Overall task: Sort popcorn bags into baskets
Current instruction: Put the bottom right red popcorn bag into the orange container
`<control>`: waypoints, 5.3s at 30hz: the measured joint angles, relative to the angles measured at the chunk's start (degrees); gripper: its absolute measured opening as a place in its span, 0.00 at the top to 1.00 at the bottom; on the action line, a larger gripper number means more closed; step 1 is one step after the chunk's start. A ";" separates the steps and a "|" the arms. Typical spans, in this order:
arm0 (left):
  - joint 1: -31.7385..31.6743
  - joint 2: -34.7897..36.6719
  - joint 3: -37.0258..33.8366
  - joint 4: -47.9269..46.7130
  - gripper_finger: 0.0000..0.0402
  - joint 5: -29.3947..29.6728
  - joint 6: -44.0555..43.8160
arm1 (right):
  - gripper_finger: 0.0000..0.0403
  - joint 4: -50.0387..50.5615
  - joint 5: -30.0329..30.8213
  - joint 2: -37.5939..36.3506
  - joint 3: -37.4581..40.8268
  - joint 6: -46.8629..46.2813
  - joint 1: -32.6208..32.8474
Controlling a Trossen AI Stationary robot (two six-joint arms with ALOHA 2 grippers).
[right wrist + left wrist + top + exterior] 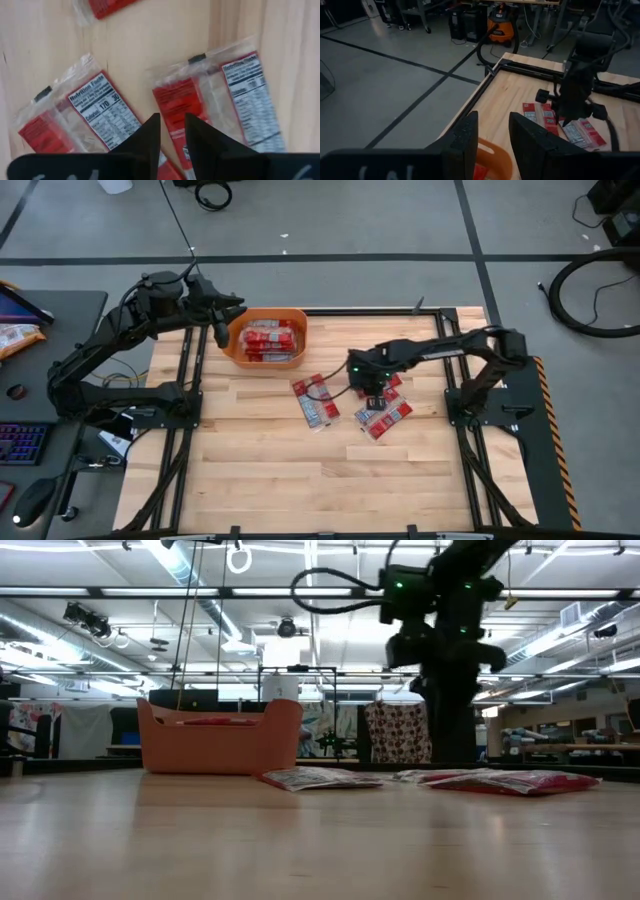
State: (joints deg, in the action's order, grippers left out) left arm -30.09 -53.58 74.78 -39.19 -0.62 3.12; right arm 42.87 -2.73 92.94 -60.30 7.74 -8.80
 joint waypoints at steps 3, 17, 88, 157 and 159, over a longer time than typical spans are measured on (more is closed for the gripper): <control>0.00 -0.02 0.00 0.00 0.72 0.00 0.26 | 0.72 -0.28 -0.97 -1.79 3.58 -0.58 0.39; 0.00 -0.02 0.00 -0.16 0.72 0.00 0.54 | 0.64 7.24 0.58 -3.77 6.27 0.21 16.58; 0.09 0.00 0.07 -0.49 0.72 -0.07 2.03 | 0.67 -3.07 -4.64 -1.10 -6.38 -2.67 10.01; 0.11 -0.04 -3.13 -12.84 0.72 -5.62 3.53 | 1.00 -7.22 6.97 1.67 -10.57 -1.33 8.25; 0.11 0.06 -3.13 -11.69 0.72 -5.62 2.45 | 1.00 -6.86 7.13 1.67 -13.02 0.09 7.50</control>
State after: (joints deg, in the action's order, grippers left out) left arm -29.98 -53.52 71.66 -50.88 -6.24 5.57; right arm 36.01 4.41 94.61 -73.32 7.83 -1.30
